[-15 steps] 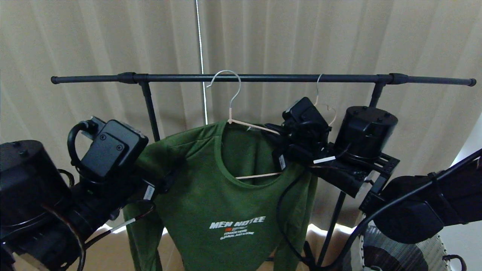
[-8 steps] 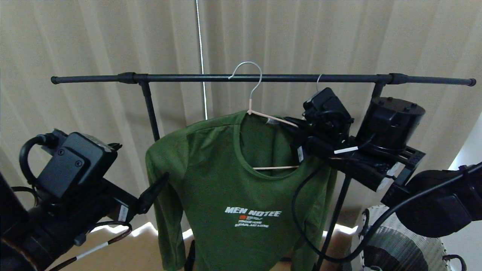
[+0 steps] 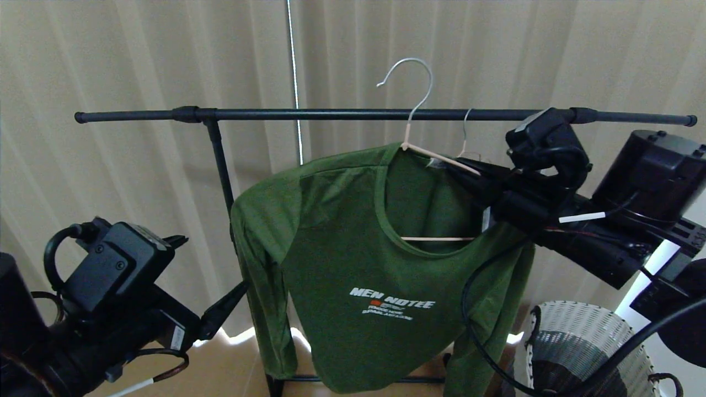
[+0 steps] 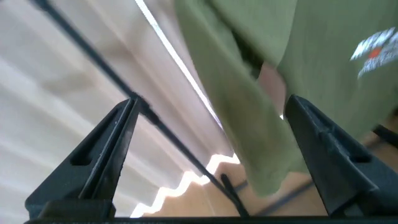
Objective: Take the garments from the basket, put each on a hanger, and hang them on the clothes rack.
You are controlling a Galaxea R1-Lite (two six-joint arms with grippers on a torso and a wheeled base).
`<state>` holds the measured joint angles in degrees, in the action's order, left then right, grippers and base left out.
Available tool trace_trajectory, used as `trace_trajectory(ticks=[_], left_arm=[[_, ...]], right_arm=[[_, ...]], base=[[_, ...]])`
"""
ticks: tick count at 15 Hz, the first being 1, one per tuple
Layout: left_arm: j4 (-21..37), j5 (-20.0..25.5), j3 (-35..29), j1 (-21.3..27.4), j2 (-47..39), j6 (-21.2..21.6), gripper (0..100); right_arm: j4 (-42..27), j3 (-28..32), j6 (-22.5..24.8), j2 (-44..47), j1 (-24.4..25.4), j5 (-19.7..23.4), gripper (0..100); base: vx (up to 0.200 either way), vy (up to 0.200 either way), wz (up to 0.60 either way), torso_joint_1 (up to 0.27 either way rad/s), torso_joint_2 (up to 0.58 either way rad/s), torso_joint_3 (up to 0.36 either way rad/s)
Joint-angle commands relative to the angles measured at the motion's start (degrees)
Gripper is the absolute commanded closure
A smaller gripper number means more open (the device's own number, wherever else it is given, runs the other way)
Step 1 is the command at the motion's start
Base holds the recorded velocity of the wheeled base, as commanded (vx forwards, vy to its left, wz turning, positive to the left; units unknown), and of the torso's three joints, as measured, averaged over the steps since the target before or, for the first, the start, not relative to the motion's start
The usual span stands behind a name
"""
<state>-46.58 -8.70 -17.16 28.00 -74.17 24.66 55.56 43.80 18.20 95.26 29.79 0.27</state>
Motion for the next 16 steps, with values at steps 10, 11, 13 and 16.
trace_trajectory(ticks=[10,11,13,16], left_arm=[[-1.0,8.6,-1.8,-3.4,-6.2,-0.3,100],[-1.0,8.5,-1.6,-3.9,-6.3,-0.1,100],[-1.1,8.4,-0.1,-6.8,-6.5,0.4,100],[-1.1,8.4,4.2,-11.8,-5.3,0.5,100]], right_arm=[[0.2,-4.1,-0.1,-6.8,1.8,2.9,100],[0.2,-4.1,-0.1,-6.8,1.8,2.9,100],[0.2,-4.1,-0.1,-6.8,1.7,2.5,100],[0.2,-5.8,-0.4,-7.5,0.1,2.3,100]], base=[[0.0,0.0,0.0,0.0,0.0,0.0],[0.0,0.0,0.0,0.0,0.0,0.0],[0.0,0.0,0.0,0.0,0.0,0.0],[0.0,0.0,0.0,0.0,0.0,0.0]])
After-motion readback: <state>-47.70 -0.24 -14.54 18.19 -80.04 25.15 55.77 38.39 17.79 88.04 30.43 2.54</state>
